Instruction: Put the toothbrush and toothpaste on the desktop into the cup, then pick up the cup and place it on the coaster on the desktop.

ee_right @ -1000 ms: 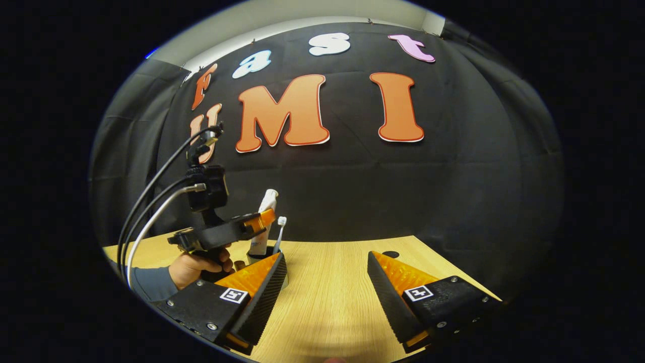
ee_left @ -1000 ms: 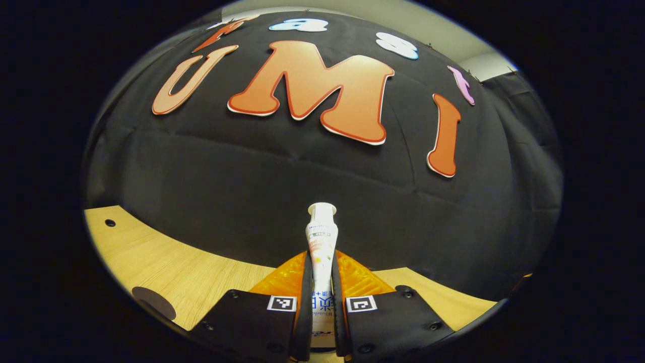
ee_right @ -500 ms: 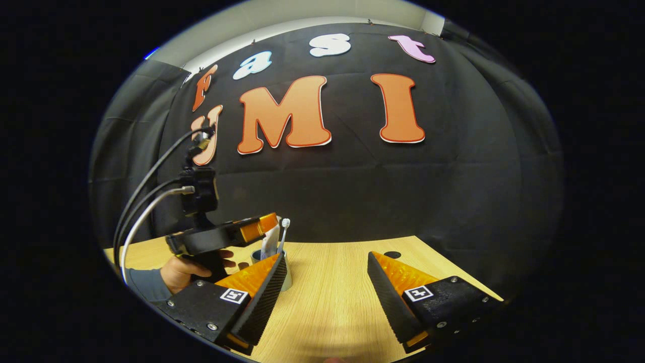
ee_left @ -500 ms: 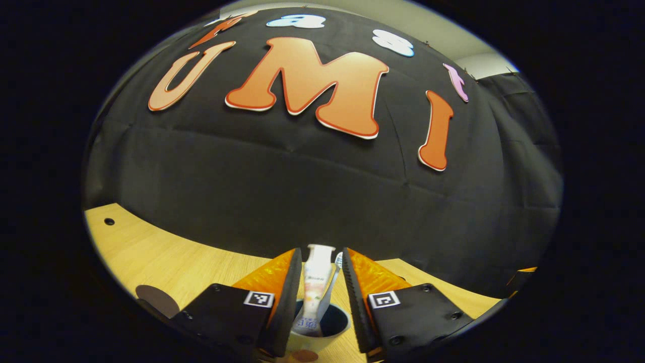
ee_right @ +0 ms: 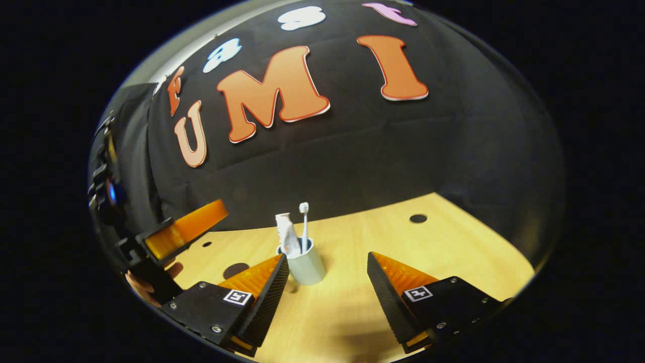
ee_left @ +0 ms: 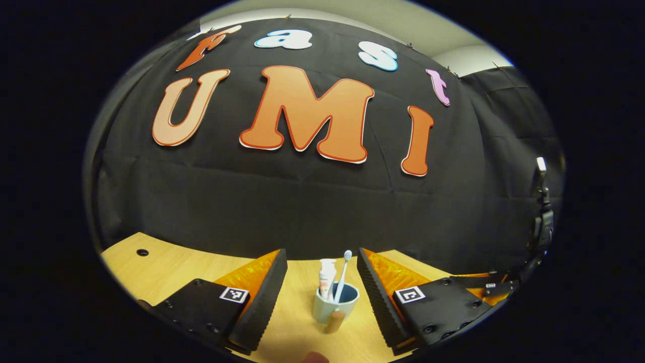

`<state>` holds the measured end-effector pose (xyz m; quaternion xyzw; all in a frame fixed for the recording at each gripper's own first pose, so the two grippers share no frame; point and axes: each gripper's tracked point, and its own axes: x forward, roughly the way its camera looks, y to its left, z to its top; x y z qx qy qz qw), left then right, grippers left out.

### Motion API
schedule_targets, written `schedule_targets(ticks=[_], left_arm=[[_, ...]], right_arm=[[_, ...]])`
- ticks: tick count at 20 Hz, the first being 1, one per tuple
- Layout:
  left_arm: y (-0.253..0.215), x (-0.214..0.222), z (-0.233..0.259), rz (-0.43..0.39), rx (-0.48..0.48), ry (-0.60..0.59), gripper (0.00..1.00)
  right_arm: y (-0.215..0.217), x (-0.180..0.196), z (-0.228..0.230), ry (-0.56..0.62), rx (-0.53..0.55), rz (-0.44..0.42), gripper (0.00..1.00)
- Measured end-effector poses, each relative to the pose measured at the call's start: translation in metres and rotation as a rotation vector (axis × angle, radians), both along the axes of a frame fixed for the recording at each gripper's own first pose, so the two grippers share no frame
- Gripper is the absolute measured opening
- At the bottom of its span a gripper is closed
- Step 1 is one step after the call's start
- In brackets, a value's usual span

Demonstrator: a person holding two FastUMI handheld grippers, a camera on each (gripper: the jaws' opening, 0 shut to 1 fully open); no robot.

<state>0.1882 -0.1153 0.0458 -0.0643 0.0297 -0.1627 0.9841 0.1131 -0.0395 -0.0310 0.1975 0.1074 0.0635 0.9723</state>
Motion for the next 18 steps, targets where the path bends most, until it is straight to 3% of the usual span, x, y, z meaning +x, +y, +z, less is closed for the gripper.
schedule_targets(ticks=[4, 5, 10, 15, 18], left_arm=[[0.051, -0.044, -0.002, 0.041, 0.023, 0.049, 0.94], [0.063, -0.055, -0.002, 0.049, 0.035, 0.052, 1.0], [0.114, -0.097, 0.0, 0.103, 0.059, 0.06, 1.0], [0.143, -0.131, -0.002, 0.134, 0.064, 0.073, 0.99], [0.155, -0.145, -0.005, 0.145, 0.072, 0.075, 0.99]], right_arm=[[0.028, 0.007, -0.004, 0.146, -0.063, 0.036, 0.89], [0.034, 0.01, 0.001, 0.163, -0.086, 0.038, 0.88], [0.061, 0.024, 0.029, 0.251, -0.157, 0.038, 0.86], [0.077, 0.041, 0.02, 0.412, -0.237, 0.03, 0.84], [0.091, 0.051, 0.007, 0.489, -0.232, 0.036, 0.84]])
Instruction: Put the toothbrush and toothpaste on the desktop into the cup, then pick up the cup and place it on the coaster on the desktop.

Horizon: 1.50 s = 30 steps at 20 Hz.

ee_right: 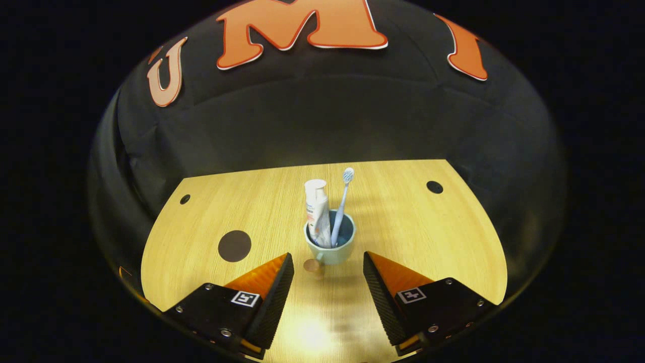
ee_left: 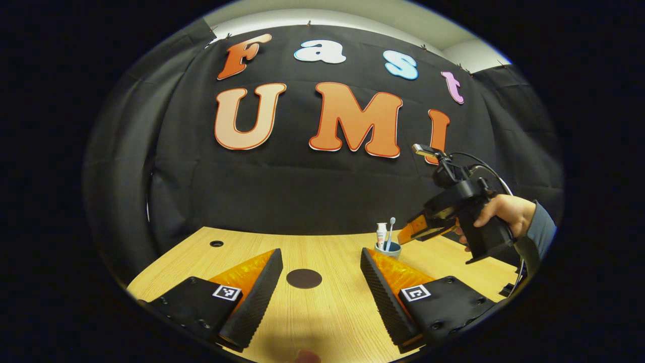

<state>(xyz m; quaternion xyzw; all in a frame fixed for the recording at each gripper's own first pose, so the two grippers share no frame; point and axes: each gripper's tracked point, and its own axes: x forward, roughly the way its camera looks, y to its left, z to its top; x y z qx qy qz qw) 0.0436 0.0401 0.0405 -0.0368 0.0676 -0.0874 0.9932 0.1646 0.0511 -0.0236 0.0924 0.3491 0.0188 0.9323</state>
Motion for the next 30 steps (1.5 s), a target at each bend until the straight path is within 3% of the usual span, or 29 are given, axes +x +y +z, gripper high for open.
schedule_targets(ticks=[3, 4, 5, 9, 13, 19, 21, 22, 30], left_arm=[[0.01, -0.009, -0.004, 0.008, 0.002, 0.009, 0.99], [0.014, -0.011, -0.005, 0.013, 0.004, 0.01, 0.99], [0.018, -0.013, -0.006, 0.017, 0.007, 0.011, 0.99], [0.026, -0.016, -0.018, 0.025, 0.009, 0.035, 0.99], [0.035, -0.018, -0.031, 0.038, 0.016, 0.065, 1.0], [0.039, -0.019, -0.039, 0.034, 0.021, 0.094, 1.0], [0.038, -0.02, -0.041, 0.034, 0.016, 0.097, 1.0], [0.04, -0.02, -0.042, 0.035, 0.015, 0.099, 1.0], [0.047, -0.025, -0.056, 0.052, 0.02, 0.127, 1.0]], right_arm=[[0.015, 0.005, -0.023, 0.099, 0.036, -0.005, 0.82], [0.02, 0.007, -0.031, 0.129, 0.05, -0.007, 0.74], [0.021, 0.011, -0.039, 0.155, 0.052, -0.016, 0.79], [0.018, 0.023, -0.065, 0.247, 0.056, -0.058, 0.79], [0.018, 0.036, -0.091, 0.32, 0.06, -0.111, 0.68], [0.012, 0.037, -0.108, 0.339, -0.004, -0.123, 0.54], [0.011, 0.037, -0.104, 0.335, 0.003, -0.12, 0.45], [0.013, 0.038, -0.101, 0.328, -0.002, -0.112, 0.28], [0.008, 0.048, -0.099, 0.249, -0.051, 0.009, 0.23]])
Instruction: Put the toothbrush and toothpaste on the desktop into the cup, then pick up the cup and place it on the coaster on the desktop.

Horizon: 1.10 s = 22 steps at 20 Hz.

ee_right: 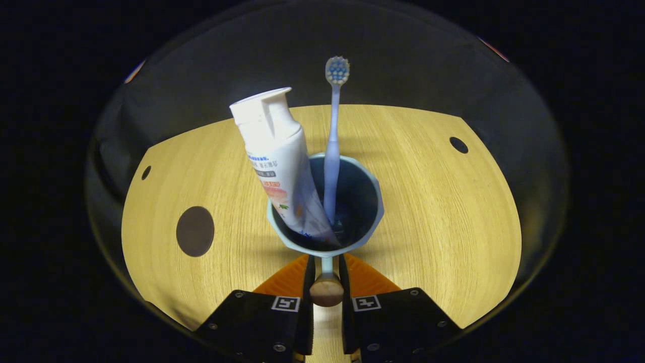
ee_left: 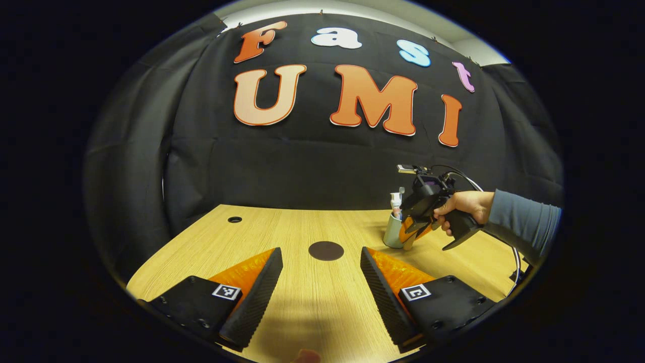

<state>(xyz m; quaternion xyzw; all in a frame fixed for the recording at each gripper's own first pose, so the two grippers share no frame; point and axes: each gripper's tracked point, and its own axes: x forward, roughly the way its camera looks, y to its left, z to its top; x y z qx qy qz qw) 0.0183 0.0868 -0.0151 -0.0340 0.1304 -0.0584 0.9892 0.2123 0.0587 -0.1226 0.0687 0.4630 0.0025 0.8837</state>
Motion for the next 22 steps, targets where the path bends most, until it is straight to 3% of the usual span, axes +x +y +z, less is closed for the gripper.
schedule_targets(ticks=[13, 22], left_arm=[[0.019, -0.013, -0.041, 0.053, -0.038, 0.069, 1.0], [0.031, -0.019, -0.056, 0.085, -0.061, 0.108, 1.0]], right_arm=[[0.006, 0.017, 0.008, -0.167, -0.038, 0.286, 0.23], [0.012, 0.02, 0.006, -0.192, -0.03, 0.419, 0.23]])
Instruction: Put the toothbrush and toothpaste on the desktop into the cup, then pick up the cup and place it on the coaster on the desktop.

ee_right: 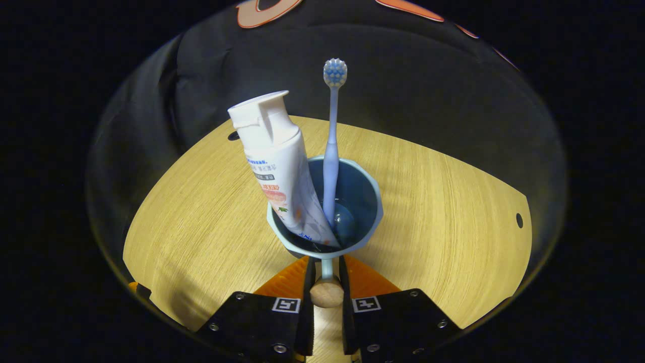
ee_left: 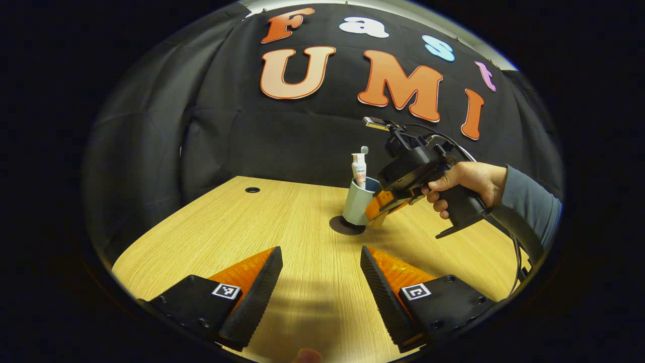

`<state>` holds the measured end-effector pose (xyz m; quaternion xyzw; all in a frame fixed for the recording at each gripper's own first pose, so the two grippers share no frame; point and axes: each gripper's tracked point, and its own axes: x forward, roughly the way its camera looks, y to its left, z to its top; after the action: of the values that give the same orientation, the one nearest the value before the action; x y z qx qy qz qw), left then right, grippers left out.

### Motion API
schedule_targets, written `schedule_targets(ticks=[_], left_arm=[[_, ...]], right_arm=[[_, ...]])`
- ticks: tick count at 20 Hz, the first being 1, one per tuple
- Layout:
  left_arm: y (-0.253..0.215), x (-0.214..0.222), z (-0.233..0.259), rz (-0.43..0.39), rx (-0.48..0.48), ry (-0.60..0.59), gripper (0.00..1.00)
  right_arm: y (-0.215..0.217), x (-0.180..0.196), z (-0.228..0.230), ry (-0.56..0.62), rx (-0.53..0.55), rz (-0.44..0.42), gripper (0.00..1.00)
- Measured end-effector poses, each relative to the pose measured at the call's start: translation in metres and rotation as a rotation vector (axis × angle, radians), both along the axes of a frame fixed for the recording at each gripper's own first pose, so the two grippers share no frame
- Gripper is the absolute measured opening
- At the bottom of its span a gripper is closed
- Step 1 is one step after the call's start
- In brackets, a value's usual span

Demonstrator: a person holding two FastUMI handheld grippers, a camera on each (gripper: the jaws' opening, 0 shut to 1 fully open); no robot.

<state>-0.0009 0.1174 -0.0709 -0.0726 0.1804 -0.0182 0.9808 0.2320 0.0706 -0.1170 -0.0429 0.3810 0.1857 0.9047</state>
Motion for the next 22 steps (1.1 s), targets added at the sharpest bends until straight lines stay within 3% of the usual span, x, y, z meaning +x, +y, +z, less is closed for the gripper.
schedule_targets(ticks=[5, 9, 11, 12, 13, 14, 16, 20, 22], left_arm=[[0.004, 0.003, -0.01, 0.017, -0.015, 0.022, 1.0], [0.003, 0.003, -0.011, 0.021, -0.022, 0.036, 1.0], [0.002, 0.002, -0.009, 0.021, -0.016, 0.028, 1.0], [-0.001, 0.0, -0.007, 0.02, -0.012, 0.023, 1.0], [-0.003, 0.0, -0.002, 0.016, -0.006, 0.015, 1.0], [-0.006, -0.001, 0.001, 0.012, 0.002, 0.007, 1.0], [-0.012, 0.0, 0.009, -0.001, 0.017, -0.006, 1.0], [-0.029, 0.011, 0.031, -0.022, 0.045, -0.036, 1.0], [-0.035, 0.02, 0.046, -0.023, 0.062, -0.063, 1.0]], right_arm=[[-0.008, -0.004, 0.0, 0.039, -0.044, 0.016, 0.23], [-0.003, -0.004, 0.014, 0.008, 0.009, 0.026, 0.28], [-0.009, -0.002, 0.026, -0.013, 0.049, 0.029, 0.38], [-0.009, -0.005, 0.027, -0.023, 0.06, 0.03, 0.59], [-0.012, -0.008, 0.031, -0.033, 0.068, 0.033, 0.61], [-0.017, -0.014, 0.038, -0.049, 0.08, 0.033, 0.75], [-0.028, -0.022, 0.052, -0.099, 0.115, 0.023, 0.86], [-0.06, -0.036, 0.086, -0.256, 0.166, -0.019, 0.96], [-0.083, -0.047, 0.106, -0.356, 0.165, -0.052, 0.96]])
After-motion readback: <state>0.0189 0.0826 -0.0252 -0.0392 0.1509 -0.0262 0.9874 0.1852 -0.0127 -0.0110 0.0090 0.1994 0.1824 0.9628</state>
